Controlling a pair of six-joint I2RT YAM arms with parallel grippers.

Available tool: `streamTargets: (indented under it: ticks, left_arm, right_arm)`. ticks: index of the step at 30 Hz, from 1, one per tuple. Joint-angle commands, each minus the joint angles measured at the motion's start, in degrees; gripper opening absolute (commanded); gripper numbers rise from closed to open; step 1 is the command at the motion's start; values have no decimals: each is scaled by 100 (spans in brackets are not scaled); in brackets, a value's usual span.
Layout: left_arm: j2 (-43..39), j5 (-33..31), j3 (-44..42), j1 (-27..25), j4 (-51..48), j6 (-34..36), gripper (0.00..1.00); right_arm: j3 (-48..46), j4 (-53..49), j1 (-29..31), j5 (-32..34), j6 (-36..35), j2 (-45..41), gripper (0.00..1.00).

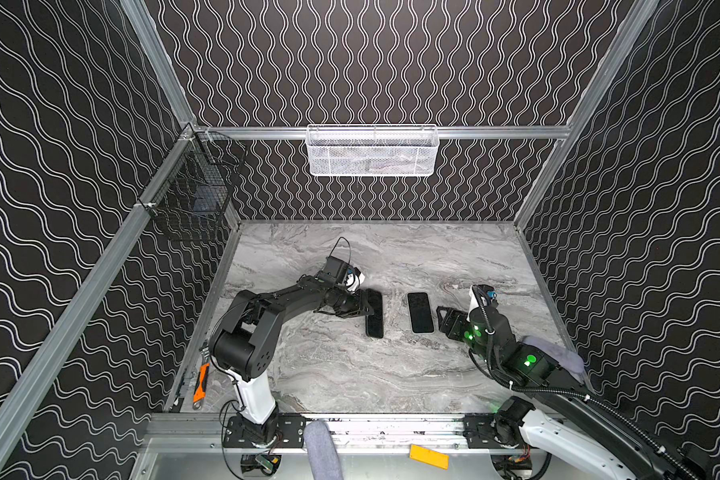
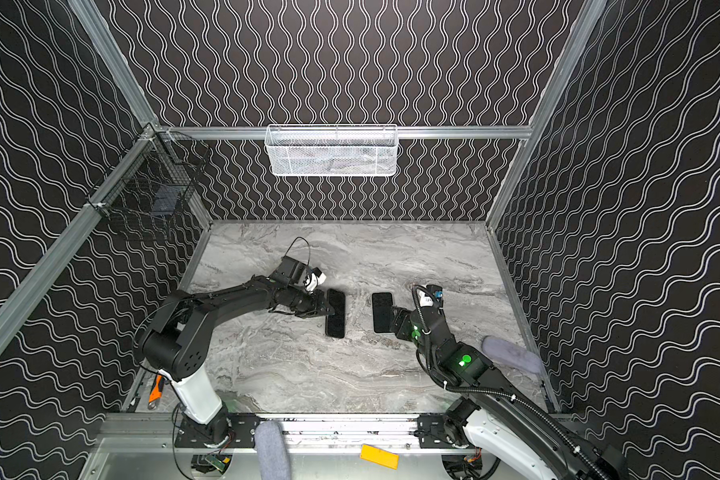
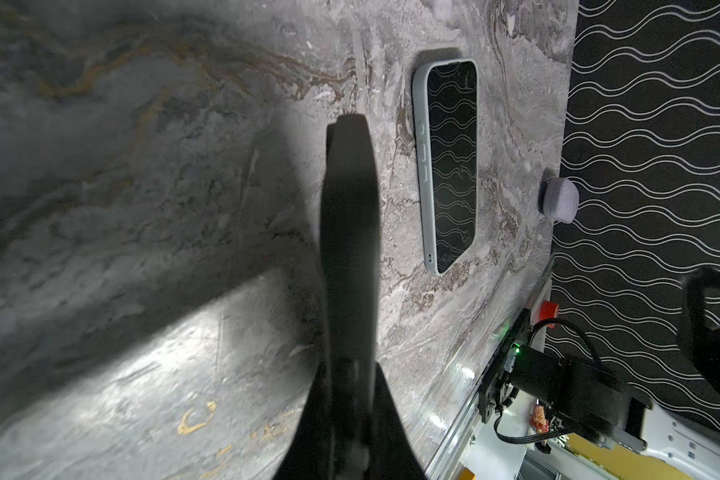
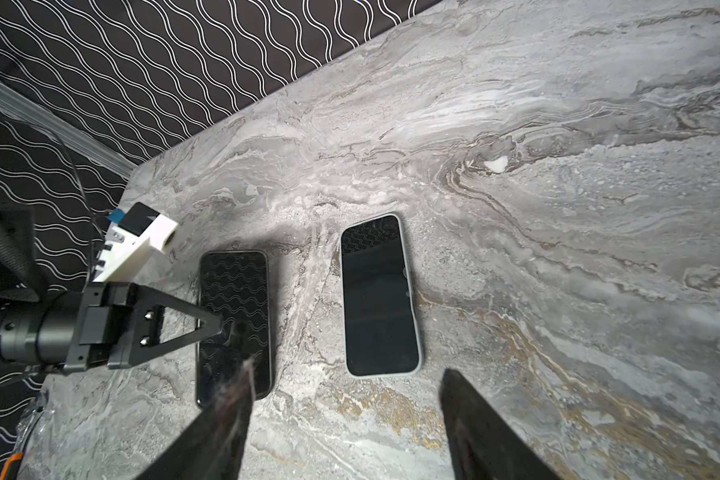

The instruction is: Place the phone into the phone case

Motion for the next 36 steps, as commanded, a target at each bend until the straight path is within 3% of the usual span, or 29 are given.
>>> streamTargets:
  ticks: [1, 5, 10, 15, 16, 17, 18, 21, 23, 26, 27, 29, 32, 36]
  left_arm:
    - [71, 76, 45, 80, 326, 24, 11]
    - [130, -23, -45, 215, 451, -7, 19]
    - [231, -165, 45, 314, 311, 141, 39]
    - [-133, -990, 44, 331, -35, 257, 58]
    - [-341, -1344, 59, 336, -204, 314, 69]
    - [-558, -1728, 89, 353, -354, 392, 95]
    - [-827, -2119, 132, 371, -529, 453, 98]
    - [-1720, -3723, 263, 436, -930, 791, 99]
    - [-2350, -5150, 170, 477, -890, 1110, 99]
    - [-3332, -6987, -863, 541, 389, 1973, 99]
    - [-3612, -7276, -1326, 609, 968, 2266, 98]
    - [-4165, -7522, -2382, 805, 2339, 2898, 98]
    - [-4694, -7093, -3568, 1108, 3852, 3410, 99]
    - [-4608, -6901, -4320, 1338, 4878, 3278, 98]
  right_arm:
    - [7, 155, -44, -34, -15, 11, 73]
    - [-21, 223, -147, -111, -47, 88, 73]
    - [-61, 378, -368, -217, -128, 261, 73]
    - [-36, 734, -805, -324, -272, 549, 73]
    - [29, 796, -988, -389, -312, 647, 73]
    - [97, 911, -1172, -453, -390, 739, 74]
    - [149, 1006, -1319, -435, -456, 825, 74]
    - [302, 1460, -1759, -37, -837, 1033, 77]
    - [306, 1874, -1993, 392, -1158, 1132, 78]
    - [95, 2619, -2215, 1118, -1689, 1177, 79]
    - [-26, 2895, -2284, 1270, -1882, 1167, 79]
    - [-436, 3788, -2379, 1670, -2472, 1140, 80]
    - [-1110, 5069, -2496, 2321, -3218, 1221, 91]
    - [-1593, 5702, -2848, 2574, -3357, 1724, 94]
